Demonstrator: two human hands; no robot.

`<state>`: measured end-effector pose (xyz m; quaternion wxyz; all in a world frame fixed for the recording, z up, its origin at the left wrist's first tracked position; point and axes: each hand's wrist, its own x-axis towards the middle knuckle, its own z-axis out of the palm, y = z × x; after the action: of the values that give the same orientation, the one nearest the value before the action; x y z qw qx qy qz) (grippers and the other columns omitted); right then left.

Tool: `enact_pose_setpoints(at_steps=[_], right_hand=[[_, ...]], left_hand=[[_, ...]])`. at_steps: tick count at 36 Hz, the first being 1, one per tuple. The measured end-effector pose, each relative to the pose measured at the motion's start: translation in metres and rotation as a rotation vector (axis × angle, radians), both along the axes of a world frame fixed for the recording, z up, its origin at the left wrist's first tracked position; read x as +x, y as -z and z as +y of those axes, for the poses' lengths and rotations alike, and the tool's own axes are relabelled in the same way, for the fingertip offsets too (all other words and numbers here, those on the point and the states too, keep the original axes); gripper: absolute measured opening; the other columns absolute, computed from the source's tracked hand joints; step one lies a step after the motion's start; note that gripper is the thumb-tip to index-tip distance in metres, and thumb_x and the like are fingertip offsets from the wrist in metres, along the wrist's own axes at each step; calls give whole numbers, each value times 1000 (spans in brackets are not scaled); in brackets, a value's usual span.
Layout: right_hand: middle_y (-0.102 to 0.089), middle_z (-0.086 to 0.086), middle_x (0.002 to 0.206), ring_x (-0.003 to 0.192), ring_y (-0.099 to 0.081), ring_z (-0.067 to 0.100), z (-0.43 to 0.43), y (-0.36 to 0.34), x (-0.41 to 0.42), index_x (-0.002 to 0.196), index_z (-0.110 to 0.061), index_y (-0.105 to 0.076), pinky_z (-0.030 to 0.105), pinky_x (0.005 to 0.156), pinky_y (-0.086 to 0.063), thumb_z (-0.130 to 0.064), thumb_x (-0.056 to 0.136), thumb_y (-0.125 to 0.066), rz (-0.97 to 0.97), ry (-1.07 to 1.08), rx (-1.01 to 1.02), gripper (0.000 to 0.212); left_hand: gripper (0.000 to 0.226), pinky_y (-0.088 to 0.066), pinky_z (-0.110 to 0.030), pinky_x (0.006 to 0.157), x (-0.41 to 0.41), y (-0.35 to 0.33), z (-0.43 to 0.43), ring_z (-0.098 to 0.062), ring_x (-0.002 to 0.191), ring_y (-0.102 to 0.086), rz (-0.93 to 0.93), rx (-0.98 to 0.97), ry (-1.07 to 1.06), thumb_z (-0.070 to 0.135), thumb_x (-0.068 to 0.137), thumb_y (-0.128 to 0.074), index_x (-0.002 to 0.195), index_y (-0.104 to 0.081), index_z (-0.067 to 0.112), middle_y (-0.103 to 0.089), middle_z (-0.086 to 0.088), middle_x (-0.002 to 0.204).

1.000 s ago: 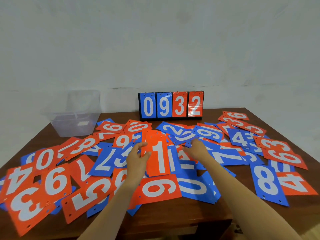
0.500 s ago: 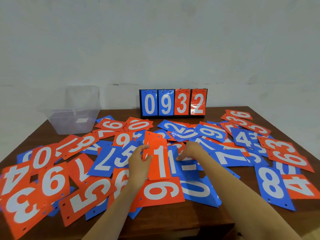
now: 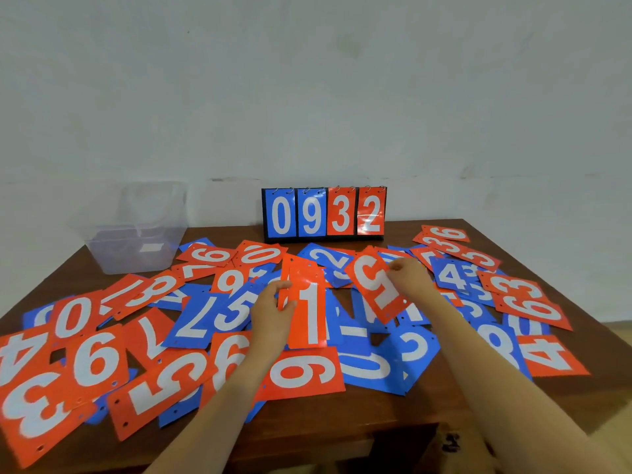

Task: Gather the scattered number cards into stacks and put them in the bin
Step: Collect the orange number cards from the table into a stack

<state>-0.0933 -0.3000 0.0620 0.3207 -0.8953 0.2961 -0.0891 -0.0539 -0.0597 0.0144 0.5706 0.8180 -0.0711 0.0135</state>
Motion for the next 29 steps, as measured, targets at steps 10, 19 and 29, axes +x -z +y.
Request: enact_pose_setpoints(at_steps=[10,19,29], right_hand=[[-67,0,105,95,-64,10,36,-22,-25,95,-16,-63,25,84,-52,-13,90,-61,-526,-252,442,6],[-70,-9,95,87,-65,-1,64,-17,-29,103,-23,-70,11,75,-49,-20,93,-57,-556,-441,217,17],[-67,-7,81,61,-63,0,80,13,-26,95,-16,-68,20,60,-53,-13,91,-61,-384,-422,249,8]], left_hand=[[30,-49,-43,97,-14,-18,0,-23,128,-46,15,-169,38,11,87,-65,109,-57,31,-49,1,136],[33,-55,-42,85,-10,-23,34,-24,116,-54,146,-336,-23,14,87,-66,116,-58,26,-49,-3,134],[30,-47,-20,65,-7,-14,51,-25,122,-50,123,-173,-97,14,89,-63,115,-56,28,-47,-6,138]])
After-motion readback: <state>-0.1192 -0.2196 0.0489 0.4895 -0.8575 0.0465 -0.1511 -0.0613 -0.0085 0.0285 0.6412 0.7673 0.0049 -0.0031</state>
